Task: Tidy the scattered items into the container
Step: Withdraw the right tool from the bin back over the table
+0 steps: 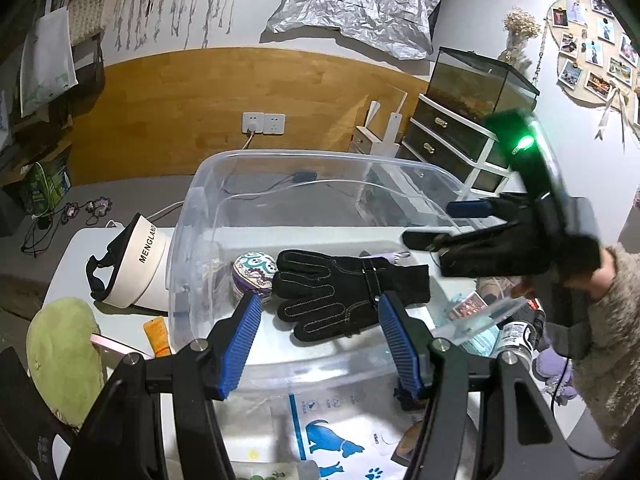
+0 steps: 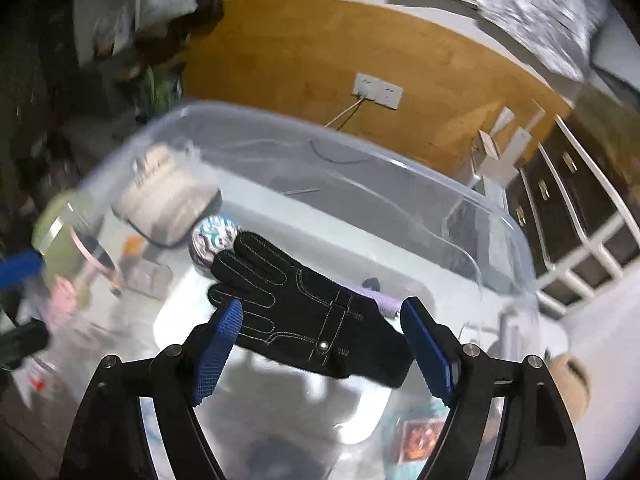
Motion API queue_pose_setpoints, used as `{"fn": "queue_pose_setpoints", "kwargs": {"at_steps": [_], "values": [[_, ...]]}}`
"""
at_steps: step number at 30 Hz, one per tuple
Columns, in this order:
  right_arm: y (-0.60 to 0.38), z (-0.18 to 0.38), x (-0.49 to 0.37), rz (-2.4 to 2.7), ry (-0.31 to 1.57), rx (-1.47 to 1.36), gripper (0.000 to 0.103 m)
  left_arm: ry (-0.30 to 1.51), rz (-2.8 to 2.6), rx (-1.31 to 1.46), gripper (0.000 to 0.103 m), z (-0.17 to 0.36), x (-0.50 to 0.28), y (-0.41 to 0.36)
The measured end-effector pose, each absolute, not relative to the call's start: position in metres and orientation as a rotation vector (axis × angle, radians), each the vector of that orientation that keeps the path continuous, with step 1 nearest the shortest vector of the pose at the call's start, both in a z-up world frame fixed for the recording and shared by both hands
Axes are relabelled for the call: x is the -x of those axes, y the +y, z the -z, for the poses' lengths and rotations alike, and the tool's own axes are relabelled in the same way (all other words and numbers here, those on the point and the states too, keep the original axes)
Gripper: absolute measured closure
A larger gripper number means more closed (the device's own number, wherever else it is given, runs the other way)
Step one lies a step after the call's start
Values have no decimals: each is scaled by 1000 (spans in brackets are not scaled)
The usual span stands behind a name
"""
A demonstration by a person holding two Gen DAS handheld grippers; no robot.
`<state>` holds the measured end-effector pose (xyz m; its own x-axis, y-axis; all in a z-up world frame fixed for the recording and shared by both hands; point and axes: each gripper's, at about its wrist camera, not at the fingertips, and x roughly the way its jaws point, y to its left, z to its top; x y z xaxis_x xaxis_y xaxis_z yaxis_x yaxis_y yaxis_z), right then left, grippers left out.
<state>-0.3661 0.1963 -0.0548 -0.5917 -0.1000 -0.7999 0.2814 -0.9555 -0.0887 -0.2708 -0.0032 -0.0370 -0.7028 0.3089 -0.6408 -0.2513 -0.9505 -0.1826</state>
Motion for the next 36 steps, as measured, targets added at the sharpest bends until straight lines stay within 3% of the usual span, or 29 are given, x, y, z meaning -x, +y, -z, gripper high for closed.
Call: {"fn": "queue_pose_setpoints", "kwargs": {"at_steps": [7,9,10,11,18,20,23,27,36], "values": [[239,26,303,2704,130,-1141,21,-125,-2644,1013,42,30,252,5],[251,19,275,2772,72,-1016,16,-124,-2652,1011,41,28,246,7],[256,16,264,2799,56,-958,1,-120,-2658,1009,34,27,242,8],[260,14,250,2831,55,-904,0,-119,-2673,998,24,26,238,8],[266,16,193,2939,135,-822,0,-142,-2749,969,9,20,213,6],[268,7,170,2997,89,-684,0,-142,-2794,960,0,19,206,4],[269,-1,145,3060,40,-548,0,-126,-2881,929,0,18,193,3],[266,9,146,3118,80,-740,0,-68,-3011,944,0,24,179,3],[256,32,111,3035,-53,-787,0,-142,-2921,991,0,41,136,5]]}}
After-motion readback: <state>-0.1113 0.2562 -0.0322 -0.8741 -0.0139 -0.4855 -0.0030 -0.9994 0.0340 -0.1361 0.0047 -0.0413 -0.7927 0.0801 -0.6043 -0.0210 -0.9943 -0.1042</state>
